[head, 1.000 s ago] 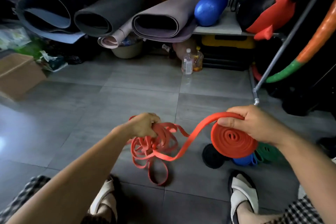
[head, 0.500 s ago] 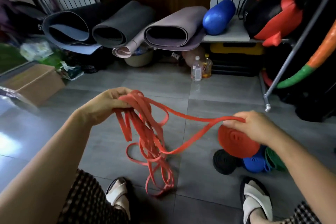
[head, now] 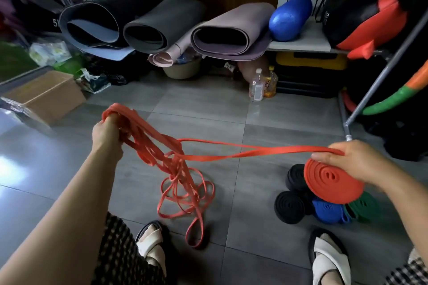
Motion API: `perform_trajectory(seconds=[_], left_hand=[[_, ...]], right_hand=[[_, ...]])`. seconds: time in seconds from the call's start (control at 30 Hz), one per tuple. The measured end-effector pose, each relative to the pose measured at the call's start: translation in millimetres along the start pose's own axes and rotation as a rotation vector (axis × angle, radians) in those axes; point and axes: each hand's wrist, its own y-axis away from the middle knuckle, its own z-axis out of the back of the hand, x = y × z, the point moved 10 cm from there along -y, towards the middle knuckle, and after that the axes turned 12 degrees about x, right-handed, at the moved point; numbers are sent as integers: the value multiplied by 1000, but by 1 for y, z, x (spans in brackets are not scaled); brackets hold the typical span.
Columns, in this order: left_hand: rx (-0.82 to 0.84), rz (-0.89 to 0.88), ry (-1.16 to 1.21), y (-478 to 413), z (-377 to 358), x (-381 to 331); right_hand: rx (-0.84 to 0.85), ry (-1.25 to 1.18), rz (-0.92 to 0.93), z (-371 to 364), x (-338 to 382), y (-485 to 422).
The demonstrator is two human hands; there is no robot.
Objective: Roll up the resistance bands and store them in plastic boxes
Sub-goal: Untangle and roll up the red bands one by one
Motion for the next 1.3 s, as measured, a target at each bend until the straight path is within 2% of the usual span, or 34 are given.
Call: perform_trajectory(seconds=[0.13, 0.17, 0.2, 0.23, 0.37, 0.57, 0.77, 0.83, 0.9, 0.97, 1.0, 1.03, 1.07, 1.13, 1.2, 1.23, 1.3], left_hand=[[109, 120, -1182, -17, 4, 14], [130, 105, -1375, -19, 2, 17], [164, 82, -1423, -20, -2, 19], [208, 72, -1332, -18, -9, 22], [326, 1, -524, 10, -44, 11], [394, -156, 388, 50, -89, -52], [625, -372, 997, 67, -91, -115], [760, -478, 1107, 83, -95, -142], [740, -568, 1087, 83, -90, -153], [528, -574, 862, 53, -70, -130], [411, -579, 615, 34, -56, -113], [340, -575, 257, 18, -49, -94], [331, -491, -155, 3, -49, -65], [402, -128, -910, -20, -50, 15], [547, 82, -1502, -13, -51, 80], [672, 133, -1589, -1, -60, 102], [843, 143, -1568, 16, -81, 131]], right_hand=[[-42, -129, 122, 8, 25, 8], [-54, -137, 155, 8, 32, 9], [-58, -132, 189, 6, 40, 8], [-52, -123, 221, 3, 47, 7], [-3, -111, 294, -17, 66, -1], [163, 89, 230, -63, 66, -11], [251, 368, 258, -103, 76, -9], [260, 404, 254, -112, 78, -8], [263, 406, 270, -117, 83, -7], [246, 402, 283, -112, 88, -6], [237, 365, 283, -107, 88, -6], [227, 302, 289, -100, 87, -6], [217, 232, 298, -94, 86, -5], [184, 125, 329, -82, 88, -4], [160, 46, 347, -74, 90, -3], [151, 17, 351, -72, 91, -3], [125, -20, 372, -66, 96, -1]])
